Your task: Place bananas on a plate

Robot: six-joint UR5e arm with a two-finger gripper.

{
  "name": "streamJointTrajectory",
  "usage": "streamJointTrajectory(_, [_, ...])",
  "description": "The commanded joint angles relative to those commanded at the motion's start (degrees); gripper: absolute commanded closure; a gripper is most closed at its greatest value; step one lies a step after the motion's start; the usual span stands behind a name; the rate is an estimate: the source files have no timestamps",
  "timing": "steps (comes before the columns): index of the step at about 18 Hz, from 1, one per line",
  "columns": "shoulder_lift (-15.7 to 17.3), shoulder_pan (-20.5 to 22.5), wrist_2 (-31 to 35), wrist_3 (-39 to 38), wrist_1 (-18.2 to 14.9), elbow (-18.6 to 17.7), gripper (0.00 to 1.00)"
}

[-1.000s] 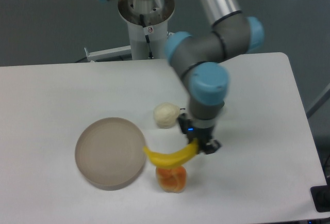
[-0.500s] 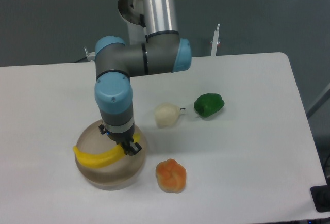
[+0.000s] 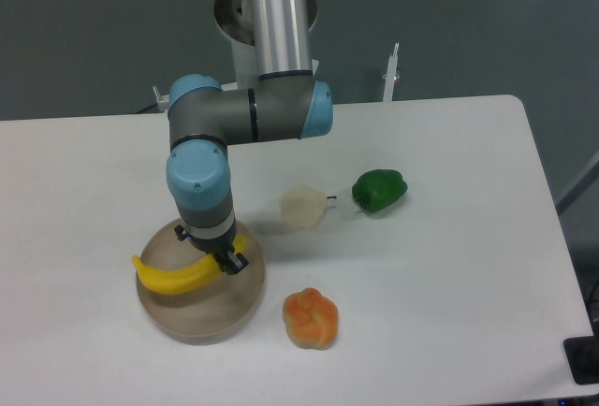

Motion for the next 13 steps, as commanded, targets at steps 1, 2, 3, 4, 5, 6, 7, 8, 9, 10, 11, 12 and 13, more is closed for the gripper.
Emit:
streamJointTrajectory(1, [0.0,0.0,0.0,0.18,0.0,0.09,0.58])
streamJointTrajectory(2, [0.0,0.0,0.0,0.26,0.17,0.35,0.28])
streamJointTrajectory(3, [0.0,0.09,0.0,0.18,0.26,0.53,0.0])
streamJointTrajectory(4, [0.17,0.09,0.09,0.0,0.26,0.7,0.0])
streamJointTrajectory(5, [0.52,0.09,0.09,0.0,0.35,0.7,0.0])
streamJointTrajectory(6, [0.61,0.17,0.09,0.0,0.26,0.79,0.0])
streamJointTrajectory(7, [0.7,0.26,0.0,0.09,0.35,1.05,0.0])
streamJointTrajectory(8, [0.96,0.79,0.09,0.18,0.44,1.75,0.0])
streamJointTrajectory(9, [1.4,1.23,0.09,0.26,0.44,2.54,0.0])
streamJointTrajectory(10, [1.84,2.27,0.0,0.27,0.27,3.42,0.0])
streamJointTrajectory(11, [2.89,4.11,0.0,0.35,0.26,4.56,0.0])
streamJointTrajectory(12, [3.59,6.31,-0.09,0.96,0.18,5.62,0.0])
streamJointTrajectory(13, [3.95,8.5,-0.09,3.58,0.0,6.06,0.0])
